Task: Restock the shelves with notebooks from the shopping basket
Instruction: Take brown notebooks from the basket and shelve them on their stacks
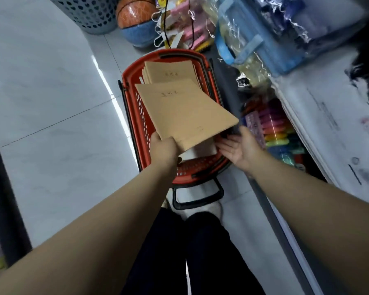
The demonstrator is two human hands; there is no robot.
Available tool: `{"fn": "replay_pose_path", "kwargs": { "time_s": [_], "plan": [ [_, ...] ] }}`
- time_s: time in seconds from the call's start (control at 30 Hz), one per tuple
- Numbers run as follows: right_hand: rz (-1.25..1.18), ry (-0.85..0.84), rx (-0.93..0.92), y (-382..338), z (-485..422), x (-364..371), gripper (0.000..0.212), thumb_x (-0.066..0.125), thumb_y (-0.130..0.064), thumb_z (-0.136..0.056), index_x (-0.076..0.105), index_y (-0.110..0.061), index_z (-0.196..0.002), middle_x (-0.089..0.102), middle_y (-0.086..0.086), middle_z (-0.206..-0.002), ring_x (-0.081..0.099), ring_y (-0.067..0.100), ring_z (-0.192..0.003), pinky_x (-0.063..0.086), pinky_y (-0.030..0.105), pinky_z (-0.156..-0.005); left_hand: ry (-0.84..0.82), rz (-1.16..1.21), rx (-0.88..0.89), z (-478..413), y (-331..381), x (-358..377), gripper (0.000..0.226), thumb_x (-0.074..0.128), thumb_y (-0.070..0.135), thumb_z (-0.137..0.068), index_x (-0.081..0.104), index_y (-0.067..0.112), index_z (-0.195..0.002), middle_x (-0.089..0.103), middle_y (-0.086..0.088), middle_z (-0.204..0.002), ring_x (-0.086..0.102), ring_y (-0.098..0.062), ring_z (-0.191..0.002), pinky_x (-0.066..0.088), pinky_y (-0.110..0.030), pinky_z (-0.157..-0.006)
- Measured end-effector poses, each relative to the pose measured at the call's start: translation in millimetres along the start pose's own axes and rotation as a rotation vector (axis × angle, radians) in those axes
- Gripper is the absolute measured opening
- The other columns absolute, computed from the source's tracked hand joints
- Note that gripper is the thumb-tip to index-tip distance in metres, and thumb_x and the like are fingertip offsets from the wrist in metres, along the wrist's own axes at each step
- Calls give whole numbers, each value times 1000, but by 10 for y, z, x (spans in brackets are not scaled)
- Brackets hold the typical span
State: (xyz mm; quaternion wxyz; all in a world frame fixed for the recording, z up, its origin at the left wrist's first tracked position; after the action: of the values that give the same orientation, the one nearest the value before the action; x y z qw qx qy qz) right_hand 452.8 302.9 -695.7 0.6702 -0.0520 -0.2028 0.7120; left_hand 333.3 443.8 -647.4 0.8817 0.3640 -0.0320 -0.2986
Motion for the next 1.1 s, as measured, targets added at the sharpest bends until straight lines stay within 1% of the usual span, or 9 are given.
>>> {"fn": "replay_pose_path", "kwargs": {
  "time_s": [0.07, 0.13, 0.27, 0.37, 0.5, 0.57, 0.7, 1.0, 1.1],
  "plan": [
    [-67, -13, -21, 56, 240, -69, 48, 47, -49, -97, 57, -8, -120, 63, 17, -119, 63, 28, -105, 53, 36, -79, -31, -32, 32, 254, -125, -119, 33, 34, 2, -91, 46, 23, -115, 55, 7, -95, 55, -16, -83, 48, -30, -70],
    [-41, -8, -46, 135, 440, -134, 31, 51, -38, -98, 60, -9, -106, 68, 11, -99, 66, 23, -88, 56, 36, -68, -66, -56, 50, 433, -243, -207, 33, 34, 1, -92, 46, 23, -113, 57, 6, -93, 55, -16, -78, 47, -32, -68],
    [133, -9, -106, 518, 928, -446, 28, 45, -7, -101, 53, -4, -128, 66, 11, -106, 64, 19, -85, 57, 30, -57, -137, -146, 64, 781, -546, -398, 34, 36, 6, -93, 48, 22, -121, 57, 6, -95, 55, -16, -81, 50, -32, -68],
    [137, 13, -177, 972, 1357, -738, 28, 46, -4, -100, 55, -7, -126, 64, 12, -118, 64, 22, -96, 57, 31, -63, -200, -203, 109, 1140, -765, -634, 28, 38, 7, -94, 50, 21, -115, 55, 6, -90, 54, -13, -75, 50, -24, -49],
    [16, 42, -236, 1723, 2087, -1048, 24, 44, -7, -101, 59, -12, -120, 67, 9, -109, 67, 19, -90, 57, 30, -66, -288, -237, 116, 1831, -1012, -1060, 25, 41, 9, -91, 56, 26, -101, 60, 7, -94, 58, -14, -82, 54, -30, -63],
    [-52, 50, -269, 2084, 2450, -1167, 26, 44, -8, -102, 59, -10, -123, 69, 8, -110, 69, 19, -90, 58, 30, -65, -308, -234, 115, 2138, -1075, -1272, 25, 41, 7, -90, 58, 26, -93, 61, 3, -95, 59, -17, -84, 55, -28, -62],
    [-213, 63, -343, 2615, 3263, -1376, 29, 45, -7, -101, 63, -11, -123, 74, 5, -102, 73, 16, -84, 57, 27, -63, -297, -251, 97, 2726, -1141, -1553, 17, 41, 5, -86, 54, 15, -78, 54, -4, -82, 50, -24, -79, 49, -30, -67],
    [-451, 202, -530, 3110, 4934, -2122, 32, 44, -5, -101, 60, -12, -127, 69, 9, -118, 67, 21, -99, 58, 28, -72, -554, -276, 100, 4316, -1273, -1400, 17, 46, 4, -87, 58, 15, -82, 54, -6, -81, 49, -23, -75, 43, -33, -69],
    [-512, 266, -599, 3272, 5460, -2492, 32, 44, -4, -101, 60, -12, -128, 69, 9, -117, 67, 22, -99, 58, 29, -73, -630, -313, 129, 4935, -1403, -1261, 6, 50, 10, -82, 55, 12, -79, 48, -9, -87, 43, -24, -82, 33, -37, -68]
  ]
}}
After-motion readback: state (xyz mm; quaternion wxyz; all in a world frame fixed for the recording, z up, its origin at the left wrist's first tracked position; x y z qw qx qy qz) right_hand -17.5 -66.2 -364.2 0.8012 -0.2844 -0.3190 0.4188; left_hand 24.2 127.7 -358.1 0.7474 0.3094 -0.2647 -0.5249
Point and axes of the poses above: each hand's wrist, its own z-axis away from the middle knuckle, its own x-axis out of the palm, y = z × x, the point moved 2 cm from there along -z, towards the middle knuckle
